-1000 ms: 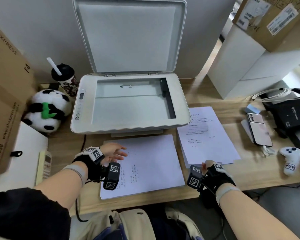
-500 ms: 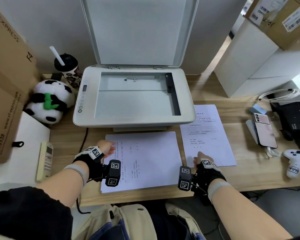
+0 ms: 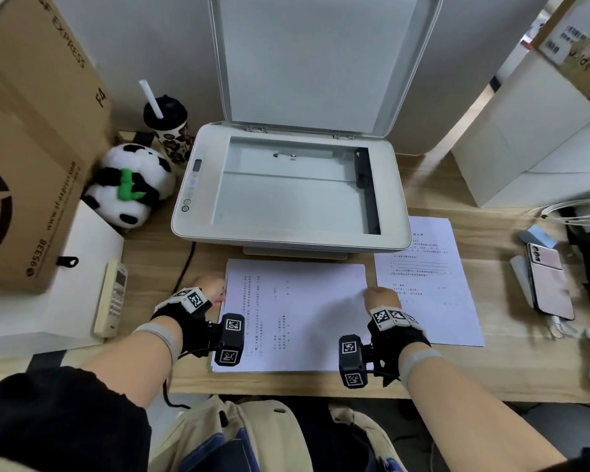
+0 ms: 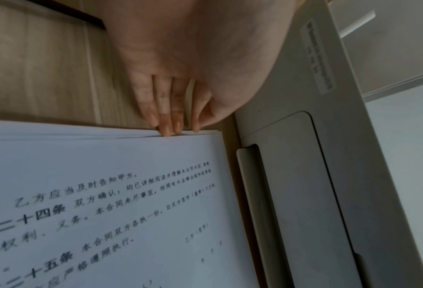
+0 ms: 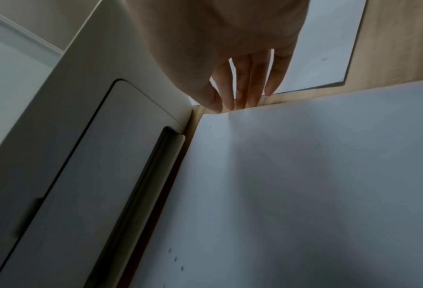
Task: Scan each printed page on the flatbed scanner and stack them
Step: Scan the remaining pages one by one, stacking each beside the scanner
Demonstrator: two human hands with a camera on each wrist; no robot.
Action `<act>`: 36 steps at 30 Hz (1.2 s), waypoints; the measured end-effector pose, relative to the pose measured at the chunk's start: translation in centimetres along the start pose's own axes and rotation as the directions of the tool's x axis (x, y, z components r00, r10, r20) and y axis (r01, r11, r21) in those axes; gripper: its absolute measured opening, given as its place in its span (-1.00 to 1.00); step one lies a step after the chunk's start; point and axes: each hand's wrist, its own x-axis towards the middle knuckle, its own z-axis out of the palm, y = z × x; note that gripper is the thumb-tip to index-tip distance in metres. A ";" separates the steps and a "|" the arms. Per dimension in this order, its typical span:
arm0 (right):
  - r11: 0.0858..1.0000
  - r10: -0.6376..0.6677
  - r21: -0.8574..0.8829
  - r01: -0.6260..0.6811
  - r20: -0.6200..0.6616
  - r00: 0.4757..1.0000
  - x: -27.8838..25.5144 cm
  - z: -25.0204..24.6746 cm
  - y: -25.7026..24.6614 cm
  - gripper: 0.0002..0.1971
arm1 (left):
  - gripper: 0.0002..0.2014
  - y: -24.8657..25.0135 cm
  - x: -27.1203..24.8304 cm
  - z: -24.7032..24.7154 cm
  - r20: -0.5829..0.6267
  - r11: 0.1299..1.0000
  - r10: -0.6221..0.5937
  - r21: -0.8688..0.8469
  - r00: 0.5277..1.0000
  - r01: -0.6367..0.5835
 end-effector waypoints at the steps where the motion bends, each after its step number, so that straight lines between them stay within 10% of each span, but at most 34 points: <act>1: 1.000 -0.010 -0.014 0.010 -0.004 1.000 -0.1 0.0 -0.2 -0.72 | -0.69 0.0 0.1 0.1 0.001 1.000 -0.002 -0.019 1.000 0.002; 36: 0.987 -0.092 -0.128 0.092 0.010 0.996 -1.1 -0.1 -0.2 -0.83 | -0.74 -0.1 0.1 0.2 -0.047 1.000 0.004 -0.014 0.999 -0.005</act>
